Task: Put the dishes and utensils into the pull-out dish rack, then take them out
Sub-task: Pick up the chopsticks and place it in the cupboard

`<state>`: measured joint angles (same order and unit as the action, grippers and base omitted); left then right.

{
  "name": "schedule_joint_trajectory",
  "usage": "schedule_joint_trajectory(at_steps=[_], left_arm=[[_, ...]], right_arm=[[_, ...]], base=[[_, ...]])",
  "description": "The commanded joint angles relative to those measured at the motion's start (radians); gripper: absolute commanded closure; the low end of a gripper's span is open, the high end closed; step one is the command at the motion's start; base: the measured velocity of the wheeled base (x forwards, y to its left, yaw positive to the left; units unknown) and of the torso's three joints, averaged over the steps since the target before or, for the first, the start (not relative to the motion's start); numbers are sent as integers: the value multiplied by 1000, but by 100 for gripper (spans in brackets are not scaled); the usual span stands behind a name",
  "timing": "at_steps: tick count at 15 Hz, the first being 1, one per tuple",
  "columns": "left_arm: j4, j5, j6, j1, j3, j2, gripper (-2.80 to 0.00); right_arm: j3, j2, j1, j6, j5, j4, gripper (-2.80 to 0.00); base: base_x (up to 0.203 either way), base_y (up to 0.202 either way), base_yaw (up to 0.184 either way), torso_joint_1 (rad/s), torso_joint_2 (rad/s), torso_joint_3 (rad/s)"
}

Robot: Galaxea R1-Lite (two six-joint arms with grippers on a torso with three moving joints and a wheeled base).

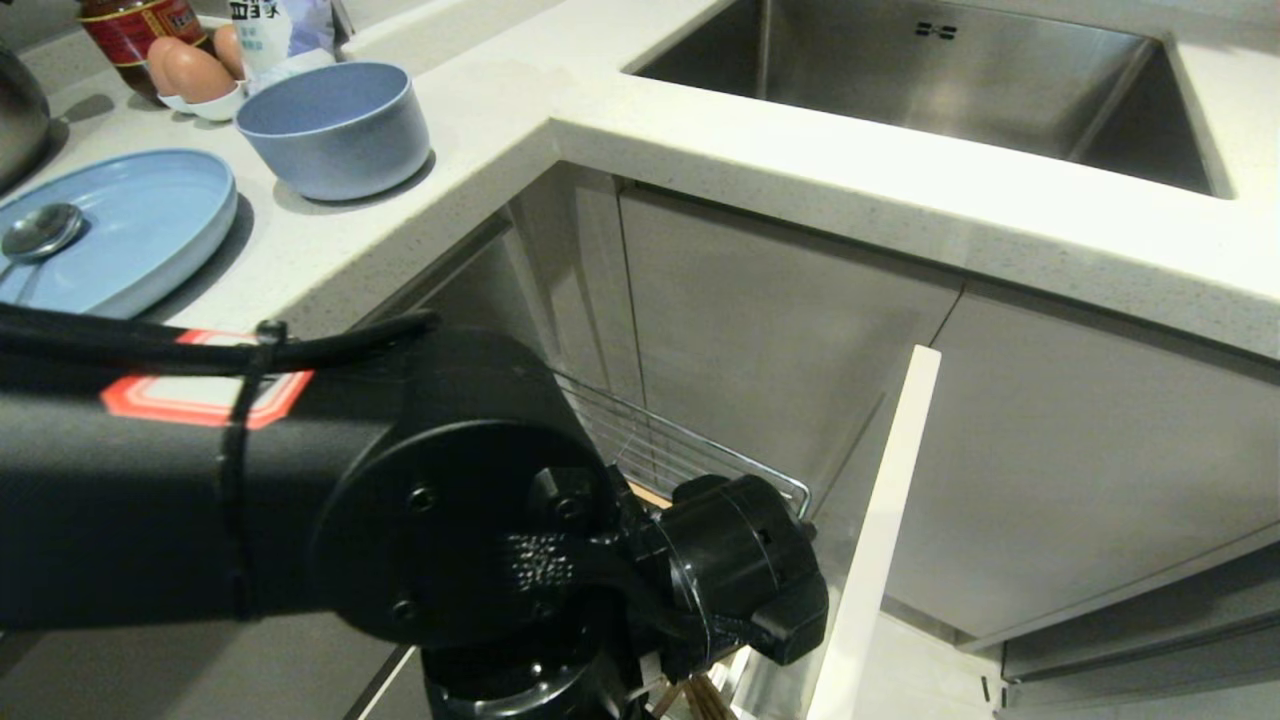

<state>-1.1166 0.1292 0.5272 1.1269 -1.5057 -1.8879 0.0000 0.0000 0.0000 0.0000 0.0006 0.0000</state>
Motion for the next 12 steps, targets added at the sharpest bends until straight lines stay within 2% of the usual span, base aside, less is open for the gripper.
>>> schedule_joint_trajectory(at_steps=[1,8,12], left_arm=[[-6,1,-11,-27,-12,-40,0],[-6,-6,-102,-86,-129,-156,0],[-7,-38,-116,-102,-157,-213,0]], right_arm=[[0,0,0,0,0,0,0],[0,0,0,0,1,0,0],[0,0,0,0,1,0,0]], base=[[0,0,0,0,0,0],[0,0,0,0,0,0],[0,0,0,0,0,0]])
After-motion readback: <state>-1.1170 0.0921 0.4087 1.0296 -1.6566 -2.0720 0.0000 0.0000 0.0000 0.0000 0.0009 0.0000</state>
